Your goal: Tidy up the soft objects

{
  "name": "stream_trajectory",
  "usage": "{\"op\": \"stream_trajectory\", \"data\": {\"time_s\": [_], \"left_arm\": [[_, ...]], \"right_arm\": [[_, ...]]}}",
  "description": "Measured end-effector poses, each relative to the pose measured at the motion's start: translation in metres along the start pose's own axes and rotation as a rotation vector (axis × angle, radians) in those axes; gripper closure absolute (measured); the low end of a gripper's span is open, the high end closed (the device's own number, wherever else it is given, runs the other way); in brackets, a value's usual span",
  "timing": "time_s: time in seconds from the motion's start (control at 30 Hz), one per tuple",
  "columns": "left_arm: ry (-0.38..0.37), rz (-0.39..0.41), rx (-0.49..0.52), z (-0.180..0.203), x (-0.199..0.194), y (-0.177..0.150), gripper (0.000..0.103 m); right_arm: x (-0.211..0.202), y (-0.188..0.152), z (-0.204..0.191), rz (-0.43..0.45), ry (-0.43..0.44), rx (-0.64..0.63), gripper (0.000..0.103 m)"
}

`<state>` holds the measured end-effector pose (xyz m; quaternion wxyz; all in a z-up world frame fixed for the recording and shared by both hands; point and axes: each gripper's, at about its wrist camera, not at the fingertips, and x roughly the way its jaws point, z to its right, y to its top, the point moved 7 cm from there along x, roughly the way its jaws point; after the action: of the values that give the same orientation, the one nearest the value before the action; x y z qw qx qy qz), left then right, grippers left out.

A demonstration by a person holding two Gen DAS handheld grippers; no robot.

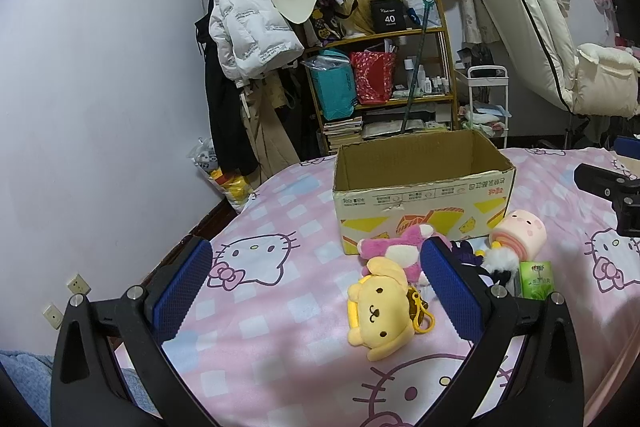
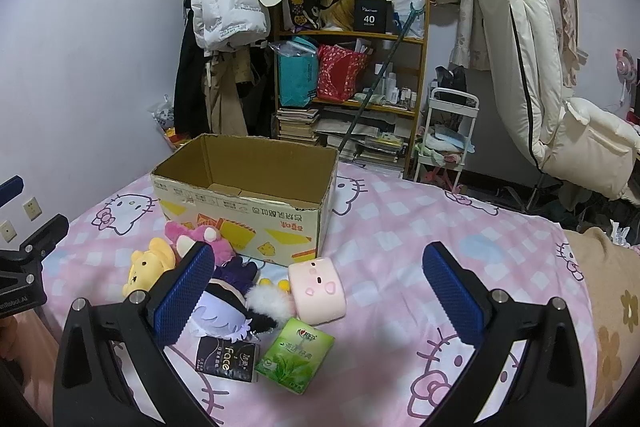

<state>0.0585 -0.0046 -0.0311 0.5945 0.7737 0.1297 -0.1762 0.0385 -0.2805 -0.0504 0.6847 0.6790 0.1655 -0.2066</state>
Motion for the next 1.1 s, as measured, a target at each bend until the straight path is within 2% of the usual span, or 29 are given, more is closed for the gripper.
{"op": "stream_trajectory", "data": {"time_s": [1.1], "left_arm": [[-0.004,-0.002,-0.004,0.0011,-0.0001,-0.0002,0.001]], "right_arm": [[0.001,-0.0007,-0.0004,-0.001,0.001,0.0,0.0]]}}
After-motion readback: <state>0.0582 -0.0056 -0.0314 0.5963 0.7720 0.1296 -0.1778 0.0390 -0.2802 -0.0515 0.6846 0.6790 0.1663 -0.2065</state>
